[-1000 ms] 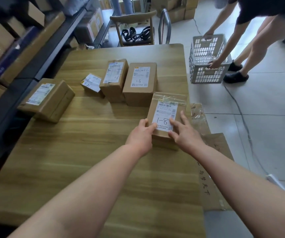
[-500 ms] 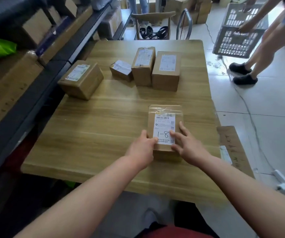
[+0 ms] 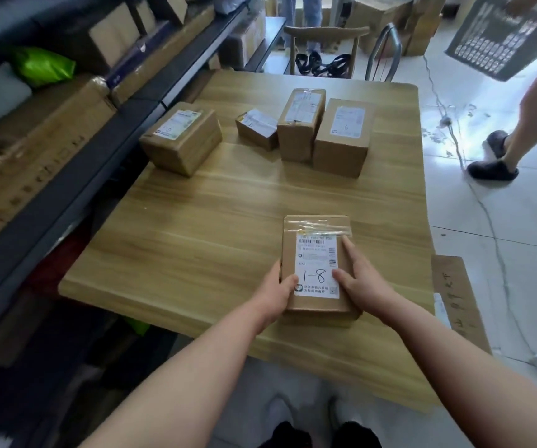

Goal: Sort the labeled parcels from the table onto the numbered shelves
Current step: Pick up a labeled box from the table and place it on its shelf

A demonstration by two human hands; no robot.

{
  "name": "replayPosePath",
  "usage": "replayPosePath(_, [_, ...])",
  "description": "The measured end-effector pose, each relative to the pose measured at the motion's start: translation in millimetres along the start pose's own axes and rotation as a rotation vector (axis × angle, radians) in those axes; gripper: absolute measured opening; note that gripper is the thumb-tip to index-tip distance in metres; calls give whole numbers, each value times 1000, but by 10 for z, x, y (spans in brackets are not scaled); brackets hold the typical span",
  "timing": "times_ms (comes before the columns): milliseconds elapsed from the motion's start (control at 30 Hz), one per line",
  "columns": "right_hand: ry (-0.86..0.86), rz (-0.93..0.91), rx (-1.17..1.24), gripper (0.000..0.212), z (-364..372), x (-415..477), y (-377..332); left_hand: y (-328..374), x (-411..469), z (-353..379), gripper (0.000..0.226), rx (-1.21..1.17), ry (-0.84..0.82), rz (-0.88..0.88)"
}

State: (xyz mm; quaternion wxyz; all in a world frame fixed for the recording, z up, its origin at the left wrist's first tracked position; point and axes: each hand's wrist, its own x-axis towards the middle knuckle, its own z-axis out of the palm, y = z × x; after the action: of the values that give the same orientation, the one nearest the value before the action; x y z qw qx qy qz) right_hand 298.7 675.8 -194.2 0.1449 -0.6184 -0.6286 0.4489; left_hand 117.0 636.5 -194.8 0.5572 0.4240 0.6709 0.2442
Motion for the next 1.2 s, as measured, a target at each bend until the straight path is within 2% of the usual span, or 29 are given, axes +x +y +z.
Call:
replayPosePath(167, [-56, -9, 48, 76, -27, 59, 37, -15, 92, 25, 61, -19, 40, 16])
replayPosePath(300, [-72, -14, 68, 78, -51, 40, 56, 22, 58, 101, 63, -64, 94, -14])
replayPosePath(433, [-159, 11, 84, 85, -117, -1, 127, 13, -31, 211, 58, -125, 178, -40])
replayPosePath(600, [-281, -59, 34, 86, -45, -122, 148, -253, -365, 309, 67, -166, 300, -101])
replayPosePath(867, [-579, -266, -219, 80, 466, -371, -178, -664, -1240, 435, 55, -455, 684, -216])
replayPosePath(1200, [-921, -558, -453, 85, 1535, -1604, -773, -1378, -2949, 480, 54, -703, 1083, -323])
